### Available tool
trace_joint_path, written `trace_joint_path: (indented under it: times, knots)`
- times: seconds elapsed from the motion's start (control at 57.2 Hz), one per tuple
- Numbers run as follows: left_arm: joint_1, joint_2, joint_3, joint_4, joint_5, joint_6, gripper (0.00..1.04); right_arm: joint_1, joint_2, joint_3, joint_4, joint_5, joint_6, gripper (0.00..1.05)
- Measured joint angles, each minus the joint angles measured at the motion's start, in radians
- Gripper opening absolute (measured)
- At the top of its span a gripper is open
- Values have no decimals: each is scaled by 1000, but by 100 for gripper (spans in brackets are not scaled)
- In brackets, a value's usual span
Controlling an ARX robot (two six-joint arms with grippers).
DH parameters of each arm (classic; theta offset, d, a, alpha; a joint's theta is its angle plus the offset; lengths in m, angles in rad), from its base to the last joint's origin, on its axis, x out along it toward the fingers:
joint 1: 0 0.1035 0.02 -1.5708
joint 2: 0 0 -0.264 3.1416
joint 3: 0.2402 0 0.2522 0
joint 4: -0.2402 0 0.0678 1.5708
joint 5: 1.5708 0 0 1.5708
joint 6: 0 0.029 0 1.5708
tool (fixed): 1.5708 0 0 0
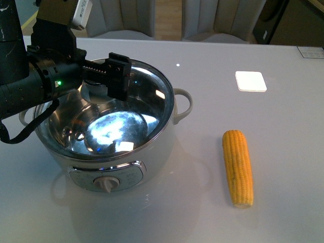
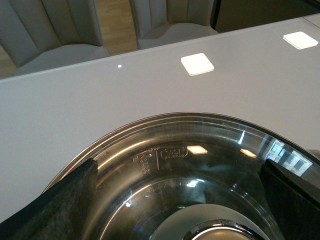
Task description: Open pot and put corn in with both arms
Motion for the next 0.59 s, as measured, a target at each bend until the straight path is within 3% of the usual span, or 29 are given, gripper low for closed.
trace_joint_path:
  times: [0.595]
  knots:
    - [-19, 29, 7, -14, -19, -33, 98, 0, 0, 0, 0, 0, 0, 96]
